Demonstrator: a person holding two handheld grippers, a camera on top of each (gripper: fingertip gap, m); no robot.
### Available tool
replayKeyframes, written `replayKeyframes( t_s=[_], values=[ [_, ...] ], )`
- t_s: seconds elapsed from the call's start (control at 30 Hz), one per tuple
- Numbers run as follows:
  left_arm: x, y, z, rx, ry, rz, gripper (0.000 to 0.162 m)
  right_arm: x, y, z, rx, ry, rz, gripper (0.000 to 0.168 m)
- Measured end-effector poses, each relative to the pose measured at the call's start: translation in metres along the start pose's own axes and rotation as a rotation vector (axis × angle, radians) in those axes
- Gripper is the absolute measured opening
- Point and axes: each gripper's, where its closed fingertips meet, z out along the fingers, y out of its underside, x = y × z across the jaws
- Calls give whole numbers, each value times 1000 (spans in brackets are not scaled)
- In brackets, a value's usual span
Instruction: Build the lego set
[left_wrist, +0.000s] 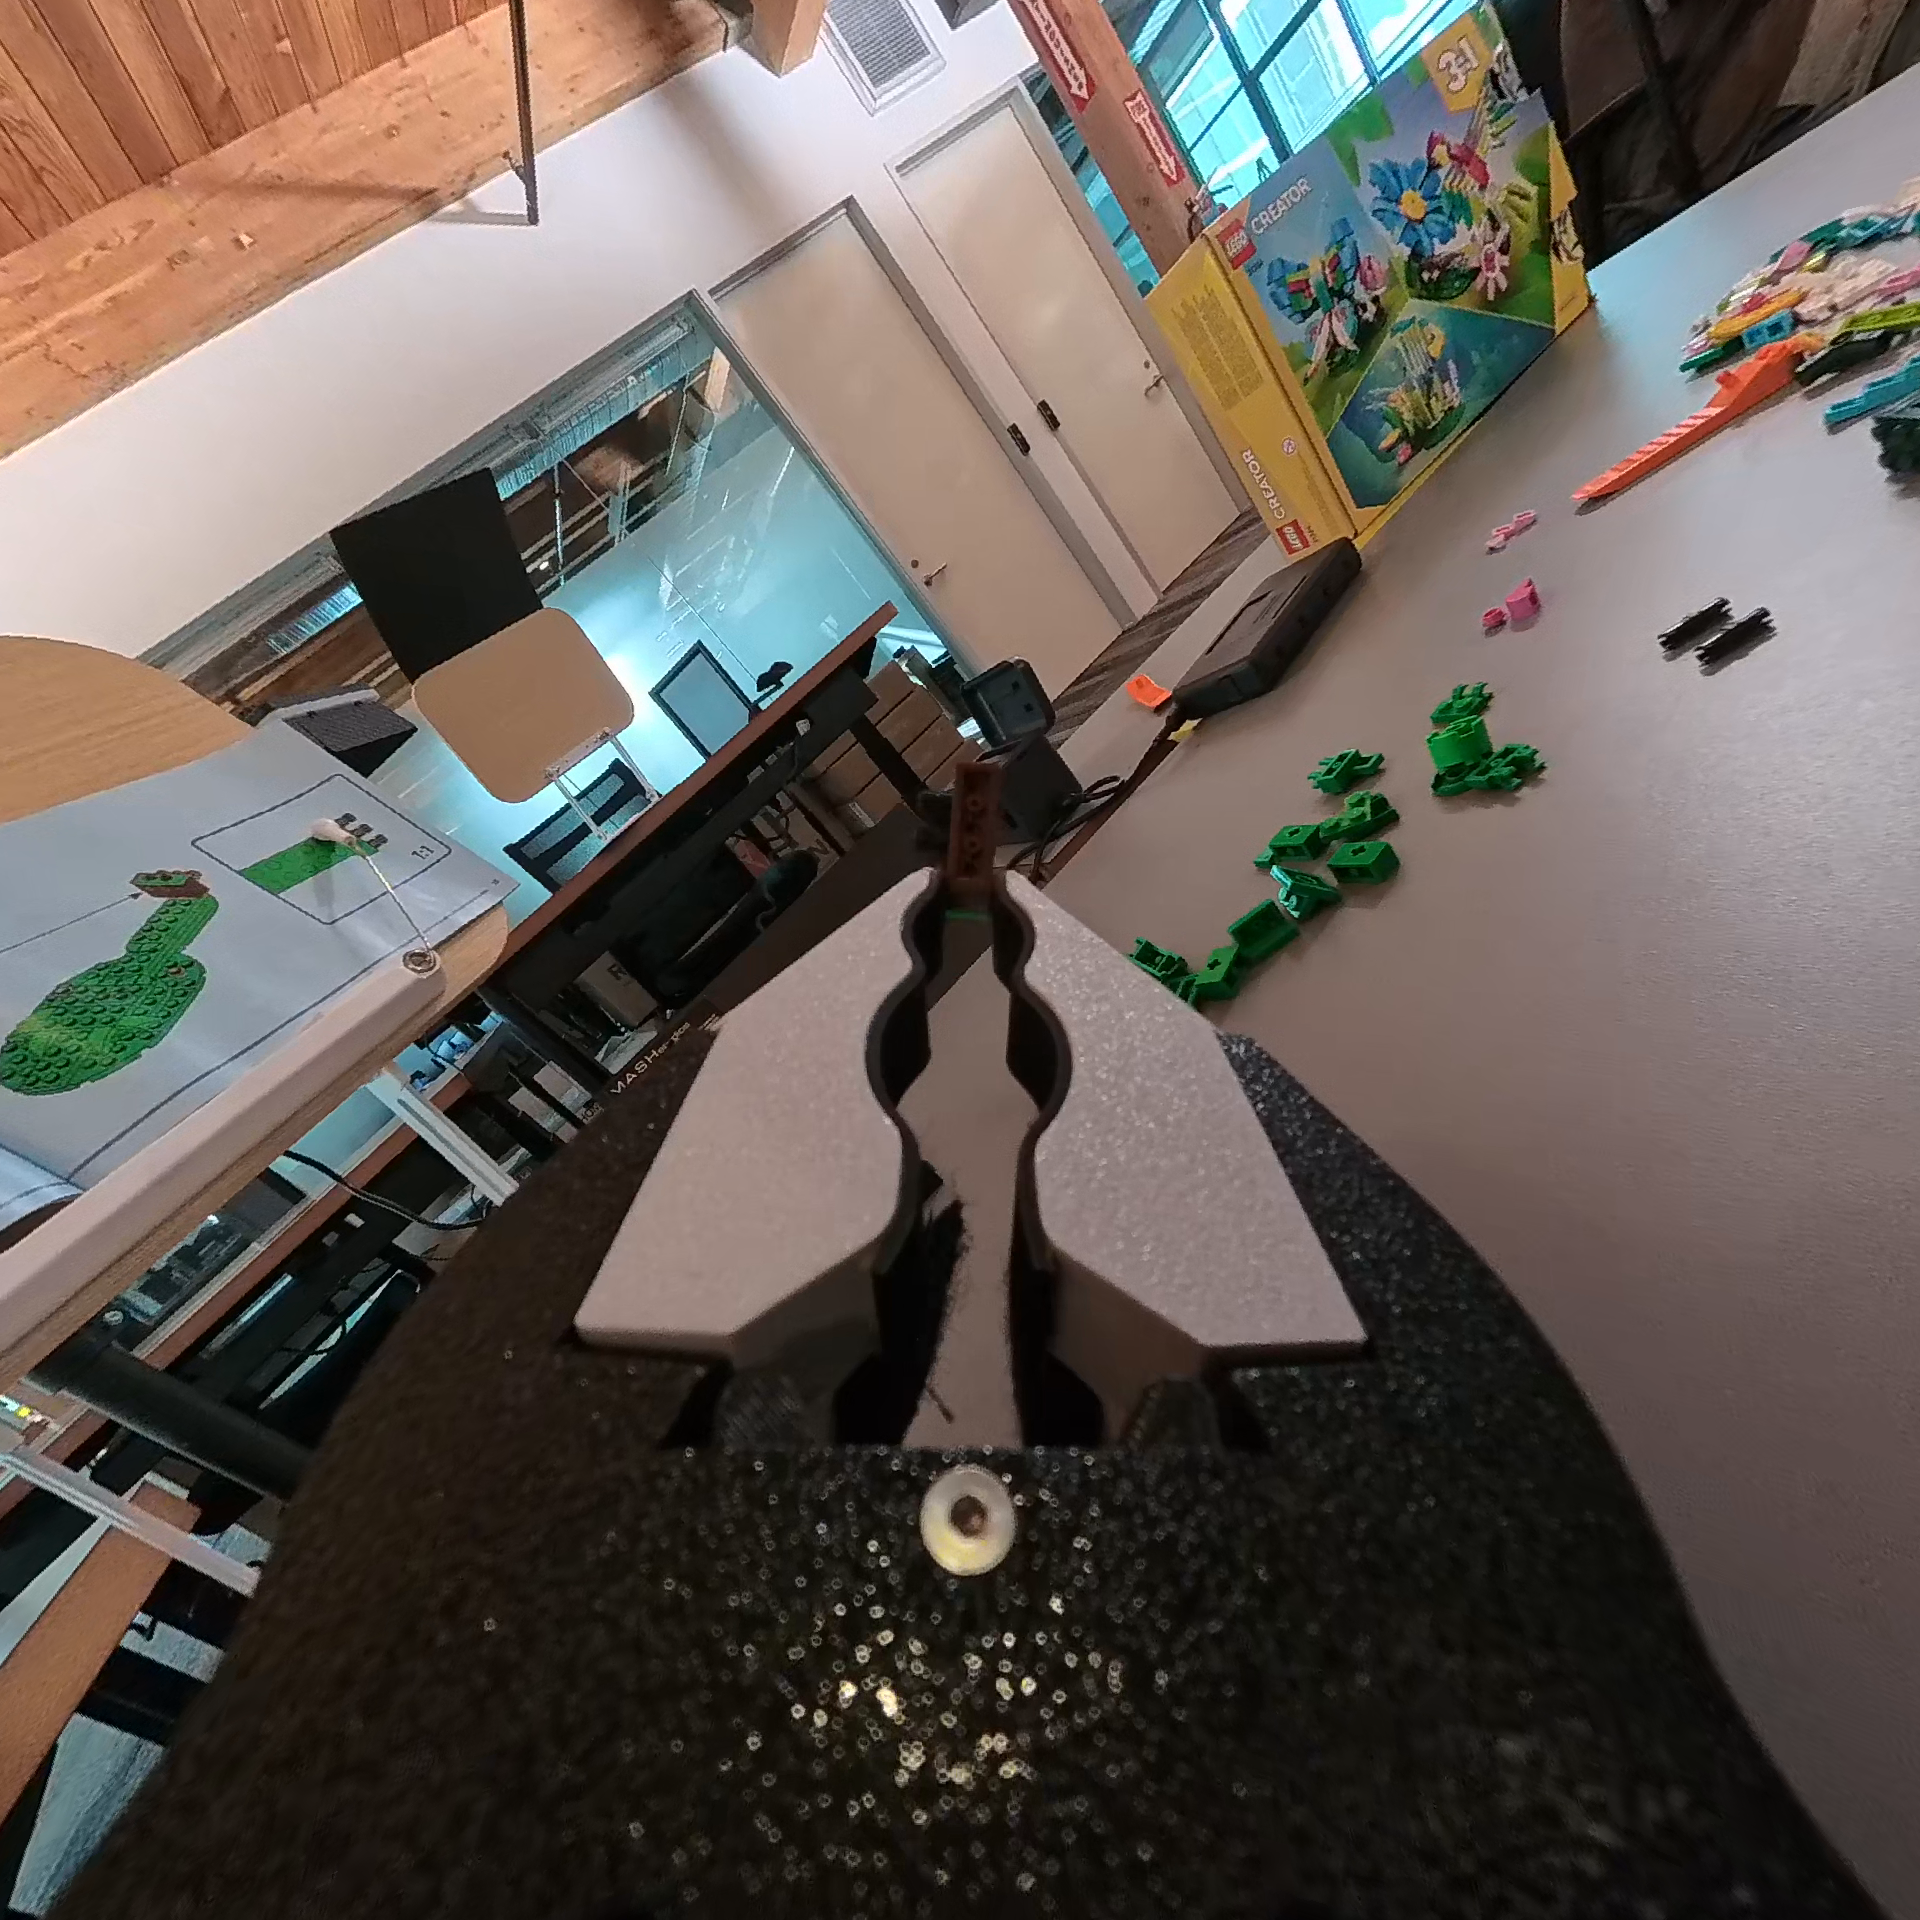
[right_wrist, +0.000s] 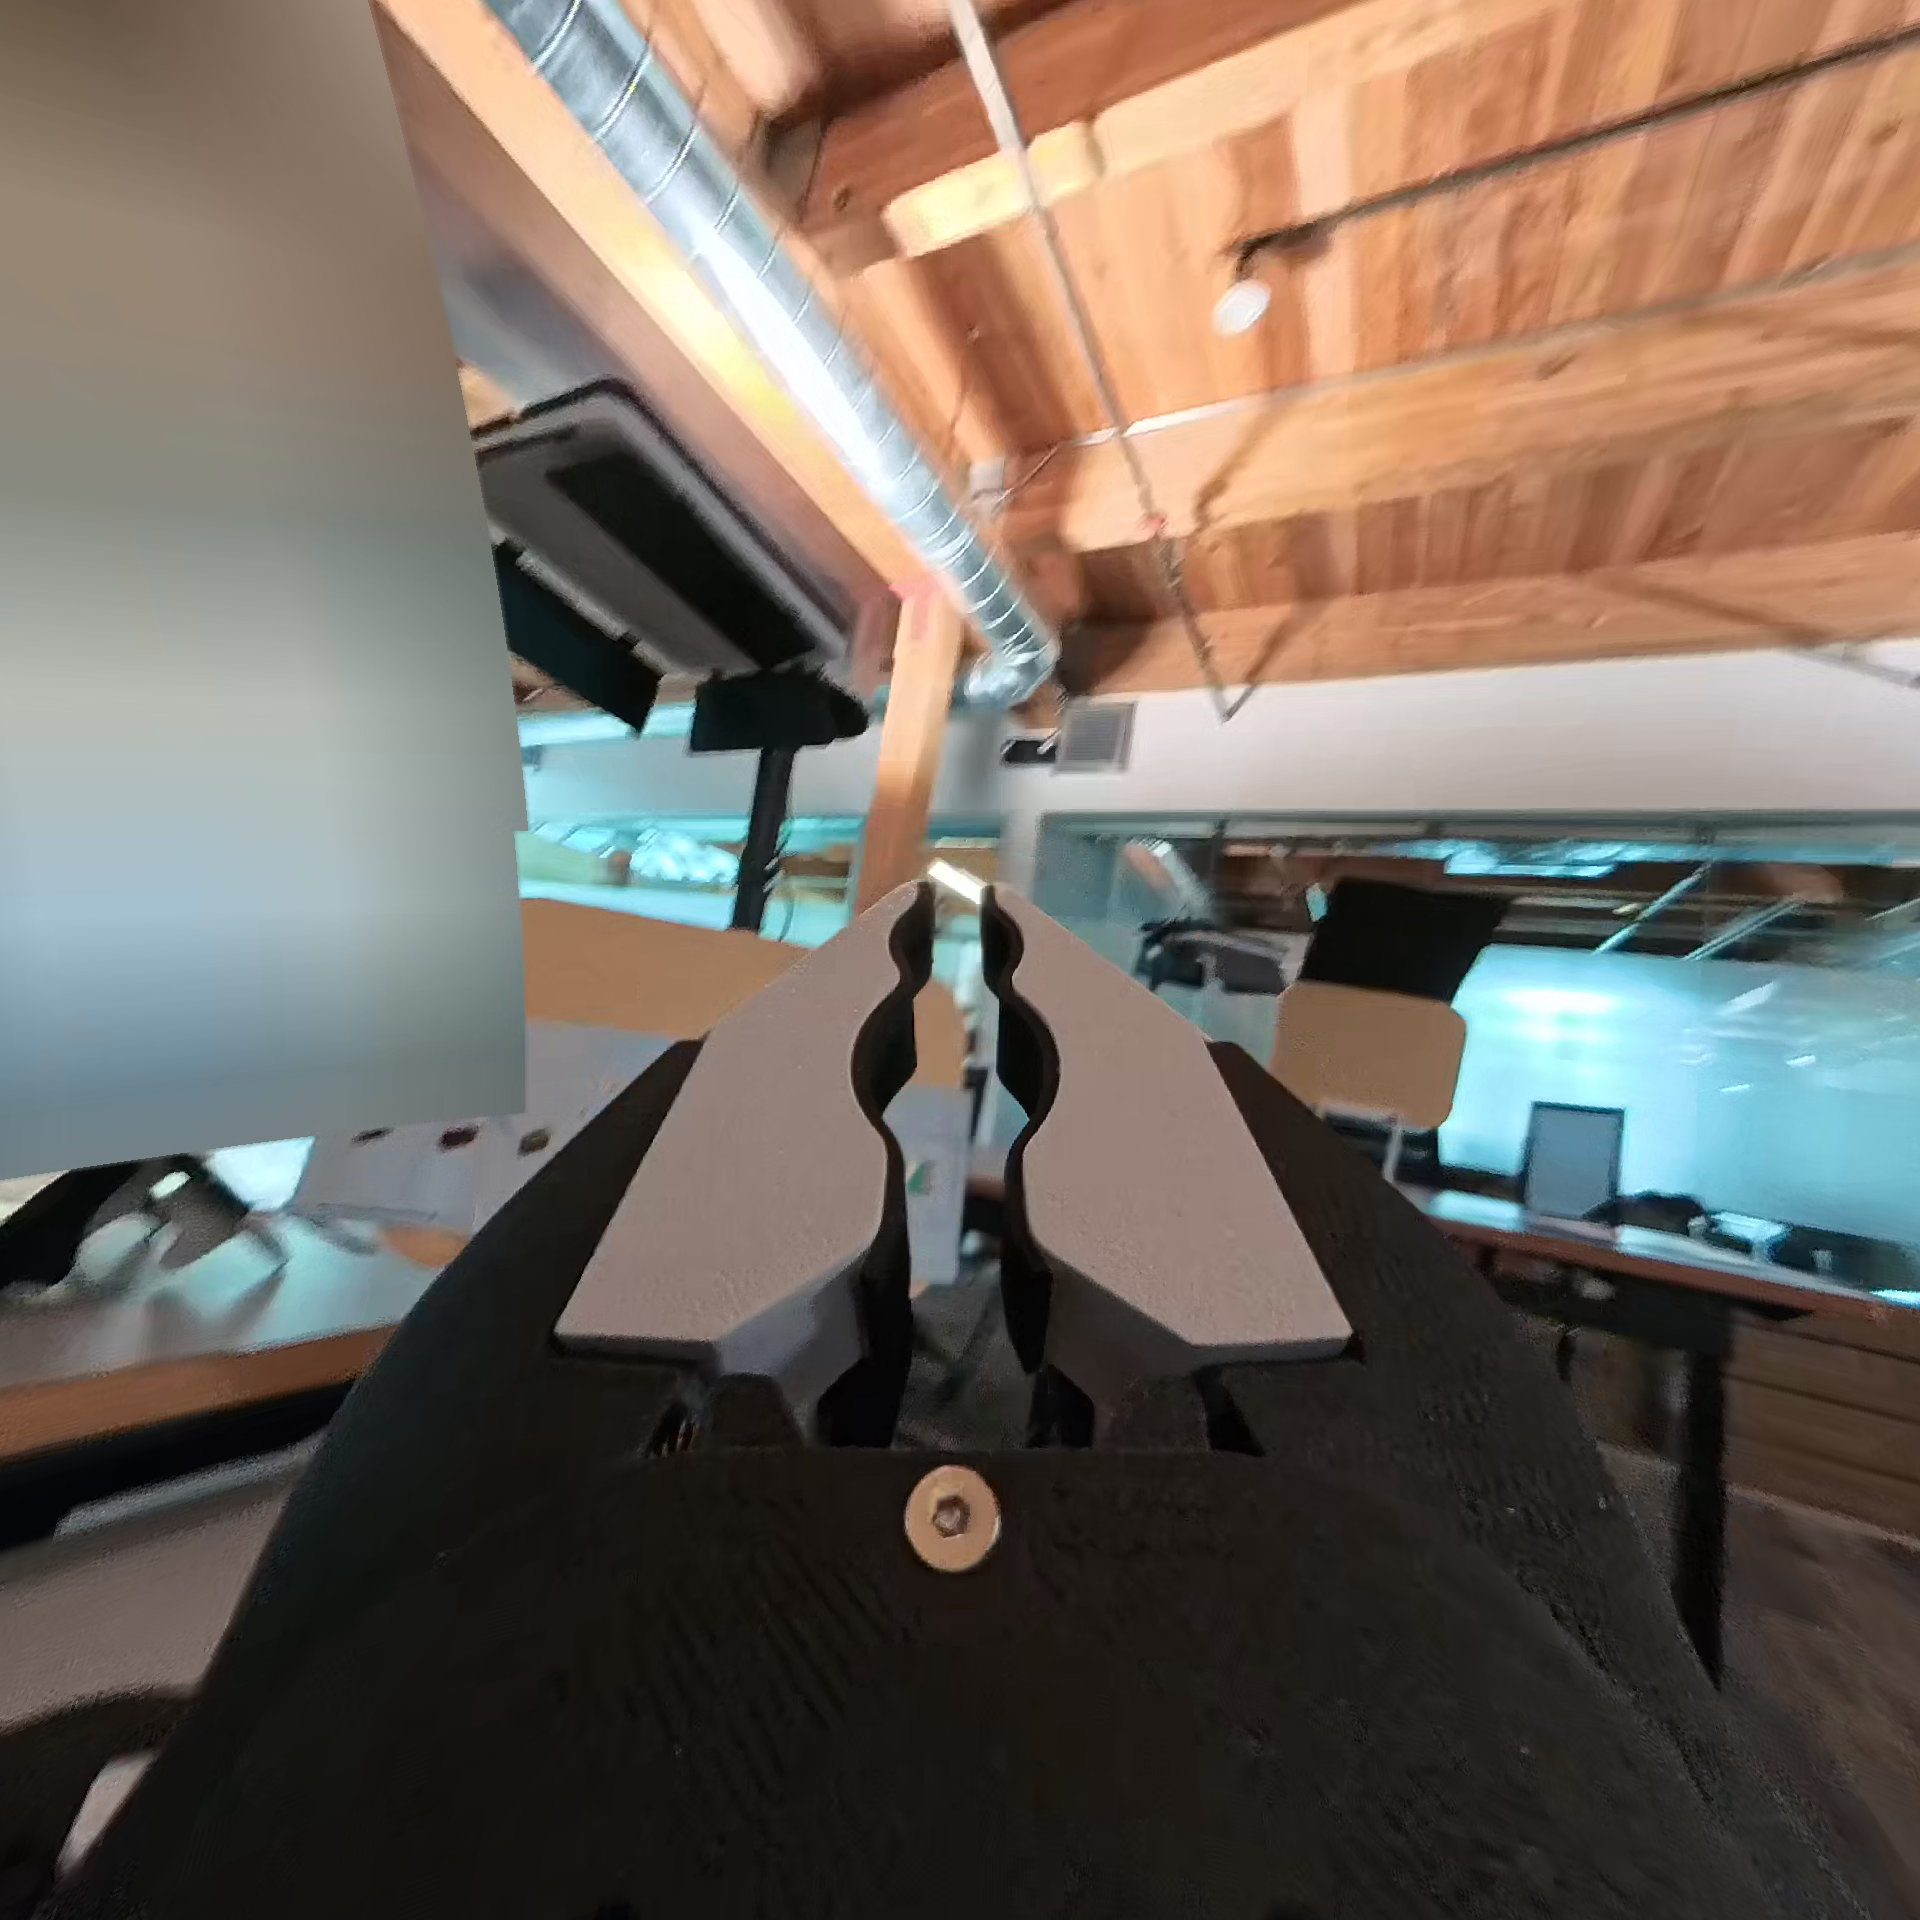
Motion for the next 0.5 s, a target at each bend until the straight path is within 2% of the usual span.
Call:
replayKeyframes(
  t_s=[0.03,0.13,0.3,0.5],
  values=[
    [-1,0,0,1,-3,0,6,-5,8,2,-48,-40,17,9],
    [-4,-2,-1,14,-20,-1,6,-15,34,7,-202,-125,55,37],
    [-14,-3,-4,21,-76,-11,6,-53,92,-9,-553,-397,94,41],
    [-22,-24,-14,146,-112,-26,5,-80,131,-36,-759,-583,16,41]
  ],
)
